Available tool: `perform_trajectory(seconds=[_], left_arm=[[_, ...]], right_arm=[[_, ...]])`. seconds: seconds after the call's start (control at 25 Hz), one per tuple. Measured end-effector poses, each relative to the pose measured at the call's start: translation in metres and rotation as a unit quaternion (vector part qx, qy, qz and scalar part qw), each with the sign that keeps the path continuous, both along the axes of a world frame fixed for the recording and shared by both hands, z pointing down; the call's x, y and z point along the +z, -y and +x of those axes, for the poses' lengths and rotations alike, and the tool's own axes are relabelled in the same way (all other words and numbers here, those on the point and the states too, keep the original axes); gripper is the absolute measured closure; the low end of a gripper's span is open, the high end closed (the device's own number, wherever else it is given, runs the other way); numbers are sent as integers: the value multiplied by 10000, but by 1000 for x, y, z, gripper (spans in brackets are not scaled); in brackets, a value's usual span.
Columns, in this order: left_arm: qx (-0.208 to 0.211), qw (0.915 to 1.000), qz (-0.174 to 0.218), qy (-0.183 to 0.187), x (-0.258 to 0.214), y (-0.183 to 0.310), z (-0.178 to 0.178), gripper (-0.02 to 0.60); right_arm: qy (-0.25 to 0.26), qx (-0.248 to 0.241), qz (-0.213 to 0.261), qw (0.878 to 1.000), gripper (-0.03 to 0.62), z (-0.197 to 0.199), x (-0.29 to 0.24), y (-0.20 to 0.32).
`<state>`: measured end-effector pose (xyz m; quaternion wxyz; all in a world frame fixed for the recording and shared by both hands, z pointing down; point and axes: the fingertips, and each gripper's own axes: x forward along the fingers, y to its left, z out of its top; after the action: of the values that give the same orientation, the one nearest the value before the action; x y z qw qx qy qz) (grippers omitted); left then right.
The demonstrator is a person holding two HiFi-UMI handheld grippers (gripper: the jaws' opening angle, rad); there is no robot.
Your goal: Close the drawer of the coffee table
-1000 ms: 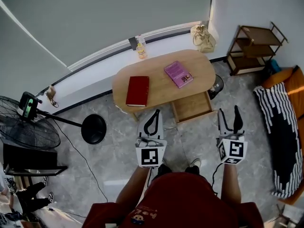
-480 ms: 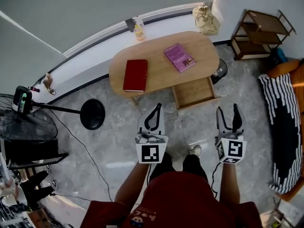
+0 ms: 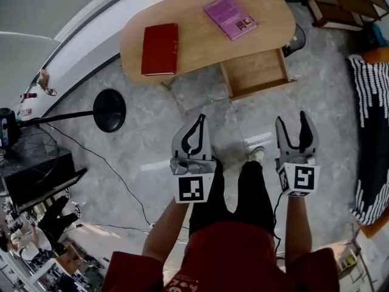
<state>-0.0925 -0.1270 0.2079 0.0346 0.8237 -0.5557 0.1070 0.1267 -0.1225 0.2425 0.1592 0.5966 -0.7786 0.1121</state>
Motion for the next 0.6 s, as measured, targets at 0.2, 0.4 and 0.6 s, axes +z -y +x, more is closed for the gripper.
perform_trajectory(seconds=[0.2, 0.4, 0.6], left_arm=[[320, 9990, -150, 273, 110, -4, 10, 577], [336, 9984, -442, 140, 245, -22, 16, 575], [447, 9977, -501, 132, 384, -30, 8, 577]], right_arm=[[107, -241, -210, 9994, 336, -19, 109, -8], [103, -388, -385, 9985, 332, -24, 238, -28], [180, -368, -463, 9981, 329, -22, 371, -35]])
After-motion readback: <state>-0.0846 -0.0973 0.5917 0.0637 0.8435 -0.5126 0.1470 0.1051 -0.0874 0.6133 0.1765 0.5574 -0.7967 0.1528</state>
